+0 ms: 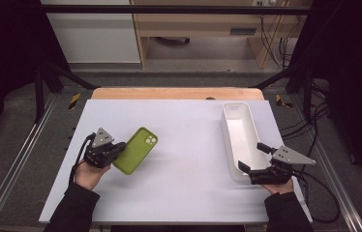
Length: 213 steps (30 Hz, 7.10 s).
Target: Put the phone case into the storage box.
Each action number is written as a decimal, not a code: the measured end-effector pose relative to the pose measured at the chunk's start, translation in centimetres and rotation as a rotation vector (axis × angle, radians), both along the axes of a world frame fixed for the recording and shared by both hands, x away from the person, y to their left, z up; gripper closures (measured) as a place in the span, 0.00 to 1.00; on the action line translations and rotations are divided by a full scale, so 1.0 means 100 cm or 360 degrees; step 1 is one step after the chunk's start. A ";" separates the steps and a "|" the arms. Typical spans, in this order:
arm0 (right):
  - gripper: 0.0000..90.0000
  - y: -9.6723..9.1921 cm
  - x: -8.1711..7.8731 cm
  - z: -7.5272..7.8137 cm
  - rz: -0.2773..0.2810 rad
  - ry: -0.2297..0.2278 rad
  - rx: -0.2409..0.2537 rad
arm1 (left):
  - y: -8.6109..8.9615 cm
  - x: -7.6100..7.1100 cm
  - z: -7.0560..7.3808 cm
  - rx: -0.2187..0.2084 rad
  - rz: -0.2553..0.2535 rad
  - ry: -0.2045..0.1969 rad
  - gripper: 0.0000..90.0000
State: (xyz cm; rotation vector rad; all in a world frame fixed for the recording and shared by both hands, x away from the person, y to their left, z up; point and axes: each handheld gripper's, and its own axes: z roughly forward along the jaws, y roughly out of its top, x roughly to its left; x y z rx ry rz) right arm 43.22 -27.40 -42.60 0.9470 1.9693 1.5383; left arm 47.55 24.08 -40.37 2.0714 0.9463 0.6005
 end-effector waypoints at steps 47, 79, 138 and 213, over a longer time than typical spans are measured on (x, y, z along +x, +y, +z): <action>0.00 0.058 -0.005 0.017 0.0158 0.0106 -0.0146 | -0.061 -0.027 0.004 0.0092 -0.0223 -0.0075 0.98; 0.01 0.099 0.010 0.043 0.0299 0.0135 -0.0194 | -0.096 -0.029 -0.003 0.0164 -0.0319 -0.0128 0.98; 0.11 0.136 0.034 0.029 0.0400 0.0426 -0.0233 | -0.120 -0.060 -0.001 0.0235 -0.0496 -0.0224 0.98; 0.86 0.123 0.049 0.028 0.0711 0.0890 -0.0124 | -0.129 -0.070 -0.001 0.0298 -0.0609 -0.0284 0.98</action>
